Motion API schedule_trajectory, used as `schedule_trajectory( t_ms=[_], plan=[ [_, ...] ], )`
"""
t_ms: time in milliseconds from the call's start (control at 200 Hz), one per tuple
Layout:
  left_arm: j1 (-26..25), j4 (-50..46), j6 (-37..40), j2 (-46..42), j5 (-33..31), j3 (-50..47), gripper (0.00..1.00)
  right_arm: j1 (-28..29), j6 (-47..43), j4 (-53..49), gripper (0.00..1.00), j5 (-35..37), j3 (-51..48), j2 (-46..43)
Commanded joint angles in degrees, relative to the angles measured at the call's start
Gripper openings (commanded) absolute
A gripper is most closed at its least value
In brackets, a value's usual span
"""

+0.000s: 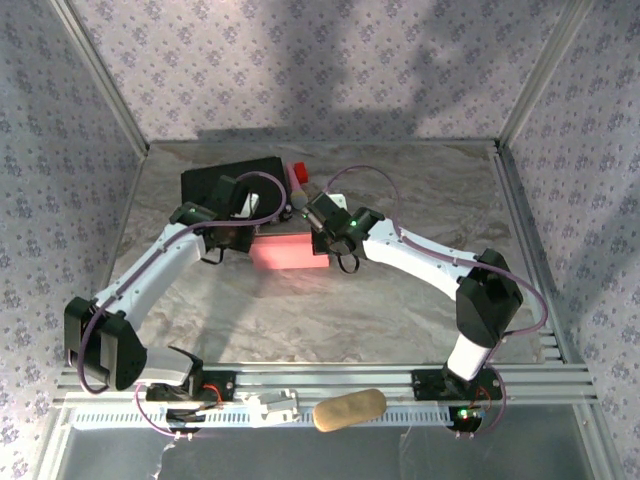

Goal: Fold the paper box

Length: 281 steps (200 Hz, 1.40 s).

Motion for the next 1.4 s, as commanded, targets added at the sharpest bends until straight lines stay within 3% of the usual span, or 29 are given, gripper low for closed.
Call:
schedule_trajectory(
  t_ms=[0, 655, 964, 1069, 1279, 1399],
  plan=[
    [-0.01, 1.17, 1.69, 1.49, 1.2, 2.03, 0.24, -0.14, -0.8, -4.6, 0.0, -3.0, -0.02, 2.1],
    [-0.01, 3.73, 1.72, 3.46, -1.23, 0.67, 0.24, -0.25, -0.91, -4.69, 0.0, -2.98, 0.16, 2.11],
    [-0.05, 5.53, 1.83, 4.14, -1.19, 0.59, 0.1, -0.34, -1.0, -4.72, 0.0, -2.9, 0.14, 2.07],
    [-0.22, 5.78, 1.71, 3.51, -0.65, 0.42, 0.0, -0.34, -1.0, -4.82, 0.0, -2.76, 0.18, 2.08],
    [-1.17, 1.0, -0.5, 2.74, -0.71, 3.4, 0.0, -0.09, -0.74, -5.43, 0.0, -1.16, 0.66, 2.66],
    [-1.42, -3.66, -2.57, 3.8, 2.44, 5.82, 0.0, 0.48, -0.27, -6.57, 0.0, 0.55, 1.78, 3.65]
  ],
)
